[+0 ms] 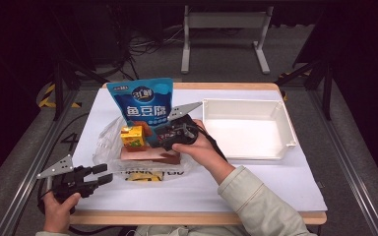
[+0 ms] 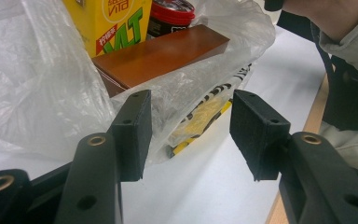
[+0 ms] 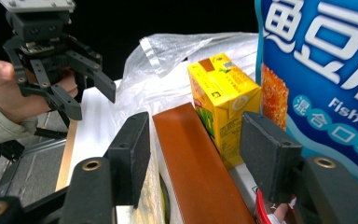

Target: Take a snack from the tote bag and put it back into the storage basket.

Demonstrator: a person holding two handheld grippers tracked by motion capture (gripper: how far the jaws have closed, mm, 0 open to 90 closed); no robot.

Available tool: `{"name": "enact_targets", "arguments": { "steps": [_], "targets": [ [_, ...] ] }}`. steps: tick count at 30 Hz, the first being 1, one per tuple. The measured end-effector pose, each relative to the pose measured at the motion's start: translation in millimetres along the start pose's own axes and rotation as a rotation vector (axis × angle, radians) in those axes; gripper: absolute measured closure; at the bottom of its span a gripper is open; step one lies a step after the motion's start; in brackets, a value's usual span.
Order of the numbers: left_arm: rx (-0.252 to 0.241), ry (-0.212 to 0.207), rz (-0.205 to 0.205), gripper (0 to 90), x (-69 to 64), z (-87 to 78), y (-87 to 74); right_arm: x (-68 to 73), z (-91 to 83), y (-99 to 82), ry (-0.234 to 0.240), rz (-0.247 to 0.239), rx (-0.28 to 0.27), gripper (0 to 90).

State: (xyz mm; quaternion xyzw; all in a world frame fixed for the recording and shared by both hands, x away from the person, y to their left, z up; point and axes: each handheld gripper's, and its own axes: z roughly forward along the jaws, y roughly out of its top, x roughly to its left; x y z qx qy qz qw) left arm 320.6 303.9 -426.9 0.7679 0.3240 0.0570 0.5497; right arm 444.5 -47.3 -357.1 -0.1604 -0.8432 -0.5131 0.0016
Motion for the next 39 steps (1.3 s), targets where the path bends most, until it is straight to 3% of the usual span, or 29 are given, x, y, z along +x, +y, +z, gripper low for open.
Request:
{"name": "enact_targets", "arguments": {
  "steps": [11, 19, 28, 39],
  "targets": [
    [-0.001, 0.0, 0.002, 49.0, 1.3, 1.1, 1.2, 7.9, 17.7, 6.7, 0.026, -0.028, 0.043, 41.6],
    [-0.001, -0.004, 0.002, 48.8, 2.2, 1.8, 1.6, 6.2, 24.3, 6.1, 0.017, -0.043, 0.075, 41.6],
    [0.004, 0.002, -0.005, 48.2, 1.7, 1.9, 1.2, 4.0, 37.9, 2.7, 0.02, -0.057, 0.167, 40.9],
    [0.002, 0.0, -0.006, 47.7, 1.8, 0.0, -0.2, 4.1, 47.0, 3.8, 0.015, -0.123, 0.241, 42.8]
  ]
}}
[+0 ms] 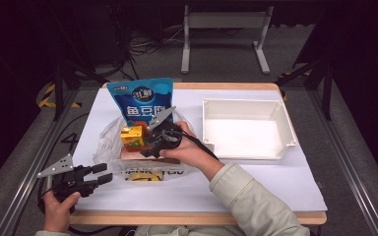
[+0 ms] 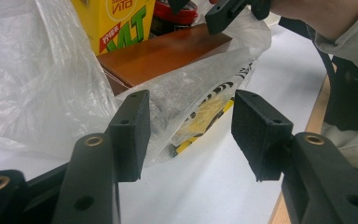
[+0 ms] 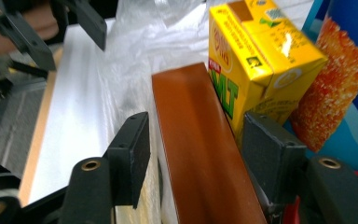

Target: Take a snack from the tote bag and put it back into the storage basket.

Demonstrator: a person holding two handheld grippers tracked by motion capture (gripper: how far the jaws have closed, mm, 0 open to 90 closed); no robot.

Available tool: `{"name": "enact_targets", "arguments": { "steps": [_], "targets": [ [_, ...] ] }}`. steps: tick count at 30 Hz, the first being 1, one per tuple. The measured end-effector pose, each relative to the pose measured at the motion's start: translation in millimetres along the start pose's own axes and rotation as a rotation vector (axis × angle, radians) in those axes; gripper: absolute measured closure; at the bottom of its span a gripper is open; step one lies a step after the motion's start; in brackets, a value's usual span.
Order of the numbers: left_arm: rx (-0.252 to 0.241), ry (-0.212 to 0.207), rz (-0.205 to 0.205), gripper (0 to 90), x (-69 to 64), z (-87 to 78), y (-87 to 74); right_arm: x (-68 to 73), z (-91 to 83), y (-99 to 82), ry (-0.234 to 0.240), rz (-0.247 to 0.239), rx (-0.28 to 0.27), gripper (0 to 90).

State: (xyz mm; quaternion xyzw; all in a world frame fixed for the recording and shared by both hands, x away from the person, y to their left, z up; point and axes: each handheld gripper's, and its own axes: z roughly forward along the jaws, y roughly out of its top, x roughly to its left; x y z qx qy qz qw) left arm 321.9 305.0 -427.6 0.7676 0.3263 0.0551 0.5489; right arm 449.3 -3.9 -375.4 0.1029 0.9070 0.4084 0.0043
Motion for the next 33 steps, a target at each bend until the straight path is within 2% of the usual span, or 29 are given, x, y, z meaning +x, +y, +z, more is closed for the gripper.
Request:
{"name": "enact_targets", "arguments": {
  "steps": [4, 6, 10, 18, 20, 23, 26, 33],
  "targets": [
    [-0.001, -0.002, -0.005, 47.6, 0.0, 0.2, 0.0, 1.5, 3.4, 1.2, -0.008, -0.029, 0.043, 42.8],
    [0.0, -0.002, -0.001, 47.5, 0.4, 0.1, 0.2, 1.5, 4.0, 1.3, -0.002, -0.028, 0.048, 42.6],
    [-0.005, -0.012, -0.003, 47.4, 1.0, 0.3, 0.4, 2.5, 7.7, 1.8, -0.012, -0.046, 0.095, 39.7],
    [-0.008, -0.022, -0.006, 47.2, 1.9, 1.2, 1.0, 2.5, 14.1, 0.7, -0.033, -0.066, 0.133, 37.0],
    [-0.026, -0.035, -0.023, 47.1, 2.2, 0.3, 0.9, 2.7, 15.9, 1.0, -0.028, -0.079, 0.144, 36.5],
    [-0.031, -0.036, -0.023, 46.9, 3.2, -0.9, 0.9, 2.8, 18.3, 1.5, -0.034, -0.097, 0.156, 36.6],
    [-0.029, -0.037, -0.02, 46.6, 3.2, -0.7, 0.9, 2.9, 18.7, 1.7, -0.038, -0.099, 0.16, 36.7],
    [-0.023, -0.037, -0.024, 46.3, 2.6, 0.2, 0.8, 3.3, 26.1, -1.5, -0.067, -0.142, 0.213, 36.8]
  ]
}}
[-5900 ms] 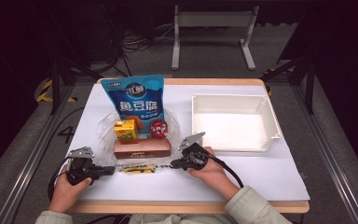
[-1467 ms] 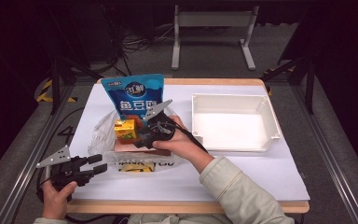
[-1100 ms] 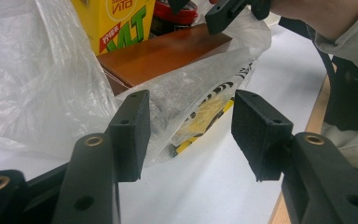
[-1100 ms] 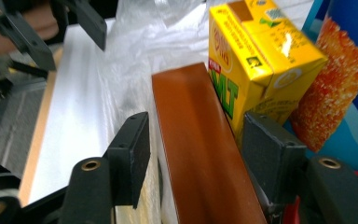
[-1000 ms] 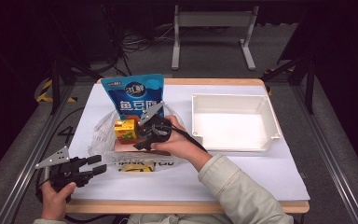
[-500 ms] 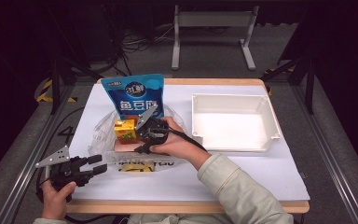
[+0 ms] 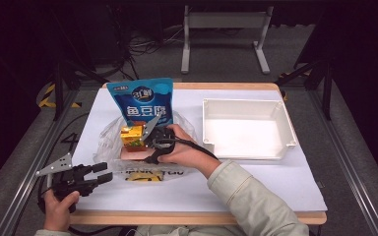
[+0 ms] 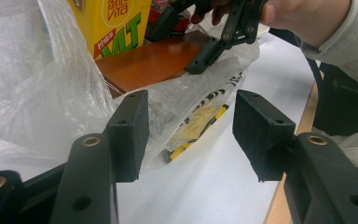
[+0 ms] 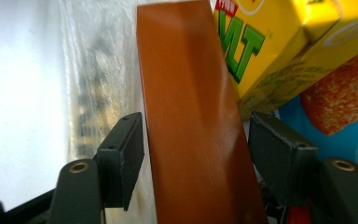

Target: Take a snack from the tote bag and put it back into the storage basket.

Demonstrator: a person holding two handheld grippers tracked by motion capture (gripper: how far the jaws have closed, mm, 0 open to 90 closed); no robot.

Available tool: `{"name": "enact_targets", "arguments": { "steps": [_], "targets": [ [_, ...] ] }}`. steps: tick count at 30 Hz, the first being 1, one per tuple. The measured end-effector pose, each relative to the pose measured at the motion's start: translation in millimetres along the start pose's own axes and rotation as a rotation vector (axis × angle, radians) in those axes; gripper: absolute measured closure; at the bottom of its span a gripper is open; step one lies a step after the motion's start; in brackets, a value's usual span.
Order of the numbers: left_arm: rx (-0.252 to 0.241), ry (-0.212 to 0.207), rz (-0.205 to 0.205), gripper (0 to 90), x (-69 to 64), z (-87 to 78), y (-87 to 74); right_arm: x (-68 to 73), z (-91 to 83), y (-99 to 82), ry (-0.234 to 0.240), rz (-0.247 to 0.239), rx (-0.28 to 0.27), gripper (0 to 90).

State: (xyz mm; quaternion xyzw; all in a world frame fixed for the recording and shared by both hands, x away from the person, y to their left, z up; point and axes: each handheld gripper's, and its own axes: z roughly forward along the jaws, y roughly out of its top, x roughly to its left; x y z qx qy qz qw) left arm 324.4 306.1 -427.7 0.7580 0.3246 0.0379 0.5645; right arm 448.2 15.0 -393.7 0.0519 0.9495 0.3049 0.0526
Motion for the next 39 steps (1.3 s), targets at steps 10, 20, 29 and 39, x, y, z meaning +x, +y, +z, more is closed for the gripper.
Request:
{"name": "enact_targets", "arguments": {
  "steps": [10, 20, 29, 39],
  "targets": [
    [0.0, -0.002, -0.002, 46.2, 0.0, 0.0, -0.1, 2.1, 4.6, 0.2, 0.006, -0.016, 0.022, 37.4],
    [0.002, -0.001, -0.003, 46.2, 0.2, 0.1, -0.1, 4.5, 15.0, -0.6, -0.023, -0.082, 0.023, 32.4],
    [0.002, 0.0, -0.004, 46.0, 0.5, -0.2, -0.3, 6.5, 21.8, 1.3, -0.022, -0.093, 0.149, 35.8],
    [0.003, 0.0, -0.006, 46.0, 1.0, 0.0, -0.4, 4.8, 20.4, 3.3, 0.002, -0.112, 0.182, 42.0]
  ]
}}
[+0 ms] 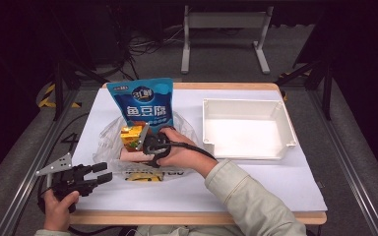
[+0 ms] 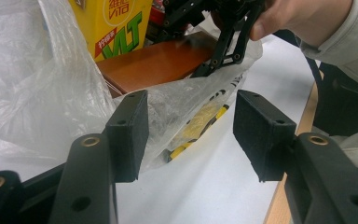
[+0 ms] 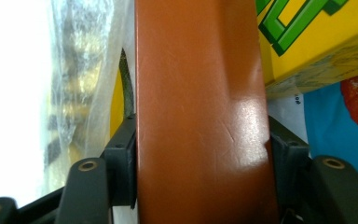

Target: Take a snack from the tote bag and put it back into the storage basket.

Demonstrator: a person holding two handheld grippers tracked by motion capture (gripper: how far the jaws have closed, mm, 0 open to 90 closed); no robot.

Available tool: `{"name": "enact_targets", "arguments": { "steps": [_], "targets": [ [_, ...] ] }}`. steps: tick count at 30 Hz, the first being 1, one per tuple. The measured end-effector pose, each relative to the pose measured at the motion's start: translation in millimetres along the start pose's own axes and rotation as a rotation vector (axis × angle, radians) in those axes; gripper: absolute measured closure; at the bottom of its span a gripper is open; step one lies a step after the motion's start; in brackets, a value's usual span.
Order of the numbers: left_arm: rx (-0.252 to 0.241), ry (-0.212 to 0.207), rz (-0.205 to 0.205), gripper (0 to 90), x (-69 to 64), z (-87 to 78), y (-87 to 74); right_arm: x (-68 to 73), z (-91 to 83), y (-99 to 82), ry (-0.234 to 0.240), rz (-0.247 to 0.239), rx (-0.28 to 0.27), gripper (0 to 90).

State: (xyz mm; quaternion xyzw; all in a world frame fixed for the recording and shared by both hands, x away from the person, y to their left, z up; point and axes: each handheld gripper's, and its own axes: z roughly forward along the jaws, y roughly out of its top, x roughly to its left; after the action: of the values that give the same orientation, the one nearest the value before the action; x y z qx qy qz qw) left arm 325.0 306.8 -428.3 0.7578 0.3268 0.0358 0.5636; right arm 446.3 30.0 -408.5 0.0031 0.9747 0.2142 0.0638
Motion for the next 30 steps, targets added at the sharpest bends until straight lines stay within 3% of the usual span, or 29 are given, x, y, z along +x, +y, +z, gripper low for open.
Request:
{"name": "enact_targets", "arguments": {
  "steps": [8, 21, 30],
  "targets": [
    [0.0, -0.001, 0.004, 46.0, 1.0, -0.7, 0.2, 0.7, -2.3, 0.9, -0.002, -0.014, -0.002, 42.9],
    [0.003, -0.002, 0.005, 46.0, 1.7, 1.4, 0.9, -0.2, -23.7, 2.5, -0.012, -0.002, -0.135, 42.8],
    [0.001, -0.004, 0.001, 45.9, 1.5, 2.3, 0.9, -2.0, -41.9, 5.6, 0.016, 0.027, -0.243, 42.7]
  ]
}}
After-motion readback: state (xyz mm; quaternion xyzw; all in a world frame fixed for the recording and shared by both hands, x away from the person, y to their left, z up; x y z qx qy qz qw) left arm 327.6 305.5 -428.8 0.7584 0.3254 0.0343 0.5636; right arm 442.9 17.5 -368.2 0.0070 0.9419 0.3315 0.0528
